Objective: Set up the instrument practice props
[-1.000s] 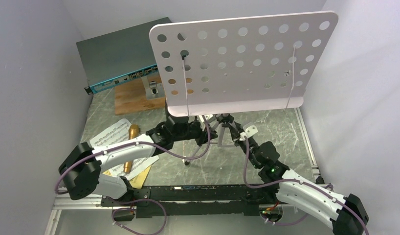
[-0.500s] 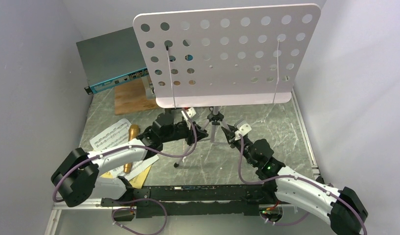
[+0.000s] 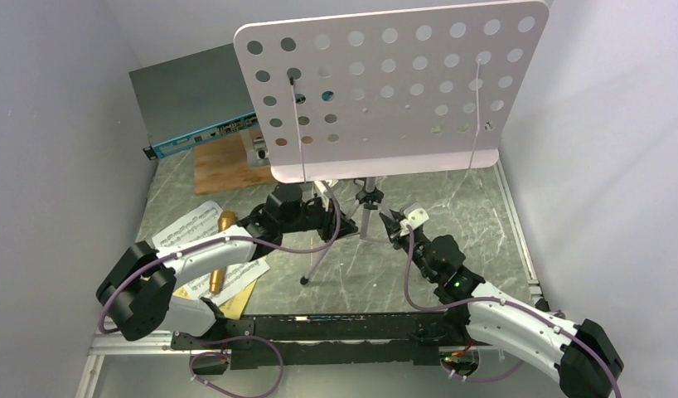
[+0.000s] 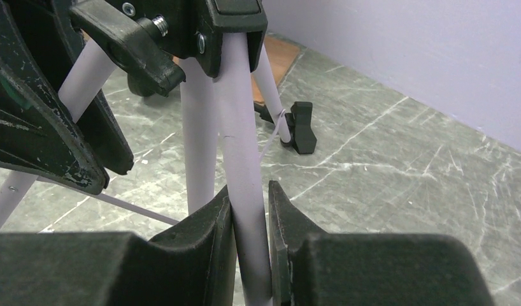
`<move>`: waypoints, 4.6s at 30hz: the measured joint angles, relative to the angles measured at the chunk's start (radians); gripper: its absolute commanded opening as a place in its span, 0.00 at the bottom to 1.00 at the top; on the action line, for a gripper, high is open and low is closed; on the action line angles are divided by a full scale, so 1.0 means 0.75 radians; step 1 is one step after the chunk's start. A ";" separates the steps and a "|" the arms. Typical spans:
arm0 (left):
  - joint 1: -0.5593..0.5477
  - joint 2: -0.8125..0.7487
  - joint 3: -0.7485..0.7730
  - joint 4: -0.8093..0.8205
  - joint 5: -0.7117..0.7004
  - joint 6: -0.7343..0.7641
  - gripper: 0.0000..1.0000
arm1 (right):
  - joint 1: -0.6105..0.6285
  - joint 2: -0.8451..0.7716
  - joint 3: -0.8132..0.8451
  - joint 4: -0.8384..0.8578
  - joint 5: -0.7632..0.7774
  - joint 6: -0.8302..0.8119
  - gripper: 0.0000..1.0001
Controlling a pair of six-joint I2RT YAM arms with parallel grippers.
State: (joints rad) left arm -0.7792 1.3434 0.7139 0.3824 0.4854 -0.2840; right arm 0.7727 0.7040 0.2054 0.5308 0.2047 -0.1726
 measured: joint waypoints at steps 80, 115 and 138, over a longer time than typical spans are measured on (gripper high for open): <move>-0.081 0.562 0.324 0.544 0.077 -0.216 0.00 | -0.008 -0.331 0.544 -1.149 0.264 0.516 0.73; -0.148 0.582 0.403 0.425 -0.026 -0.207 0.00 | -0.180 -0.133 0.609 -1.036 0.385 1.431 0.07; -0.156 0.576 0.395 0.423 -0.075 -0.205 0.00 | -0.478 -0.155 0.518 -1.205 -0.041 1.390 0.61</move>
State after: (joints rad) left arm -0.8963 1.7756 1.0100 0.6994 0.4290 -0.4381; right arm 0.4145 0.5877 0.5938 -0.3733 0.1738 0.8696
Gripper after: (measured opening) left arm 0.194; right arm 0.498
